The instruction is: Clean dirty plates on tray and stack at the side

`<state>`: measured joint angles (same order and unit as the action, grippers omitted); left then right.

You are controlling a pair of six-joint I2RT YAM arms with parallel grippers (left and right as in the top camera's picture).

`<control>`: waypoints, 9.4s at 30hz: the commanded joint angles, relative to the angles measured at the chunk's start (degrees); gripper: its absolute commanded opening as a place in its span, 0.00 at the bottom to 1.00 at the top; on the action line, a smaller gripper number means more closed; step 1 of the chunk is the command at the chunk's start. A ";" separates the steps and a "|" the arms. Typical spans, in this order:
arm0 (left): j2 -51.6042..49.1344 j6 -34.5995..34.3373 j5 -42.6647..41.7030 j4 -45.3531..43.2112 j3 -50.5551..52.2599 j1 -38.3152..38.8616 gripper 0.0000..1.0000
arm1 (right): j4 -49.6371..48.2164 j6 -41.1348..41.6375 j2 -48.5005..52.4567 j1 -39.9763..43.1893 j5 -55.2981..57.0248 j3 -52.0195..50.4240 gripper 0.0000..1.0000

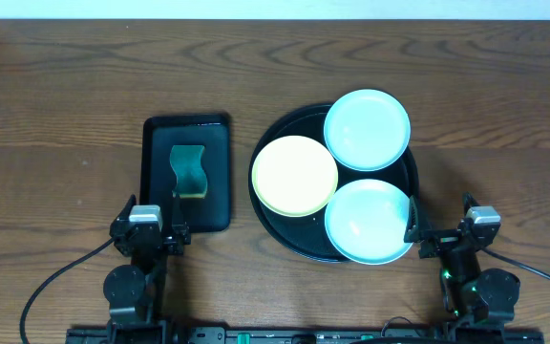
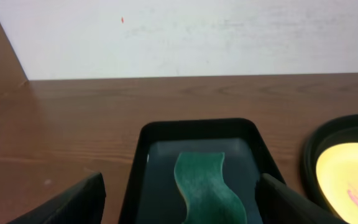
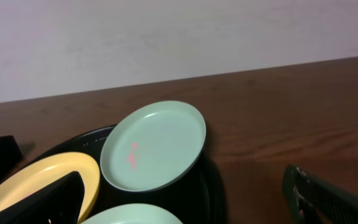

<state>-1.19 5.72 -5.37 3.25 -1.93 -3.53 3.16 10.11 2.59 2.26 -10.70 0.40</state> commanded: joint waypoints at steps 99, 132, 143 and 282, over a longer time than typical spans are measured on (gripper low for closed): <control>-85.50 -15.06 1.99 63.30 -82.31 0.07 0.76 | 41.57 19.89 106.84 -28.35 5.27 75.82 0.25; -86.09 -15.04 2.01 59.34 -78.14 0.07 0.76 | 36.63 19.65 114.64 -29.90 8.74 75.76 0.01; -95.56 -14.95 0.85 53.92 -74.66 0.07 0.70 | 36.72 19.63 114.75 -30.16 8.74 75.71 0.01; -120.56 -26.69 -19.65 39.78 -79.52 31.12 0.07 | 36.28 19.65 114.75 -30.18 8.74 75.65 0.02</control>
<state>-120.18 -20.93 -29.30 42.54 -82.59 27.22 40.40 29.39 114.69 -26.96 -2.50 75.81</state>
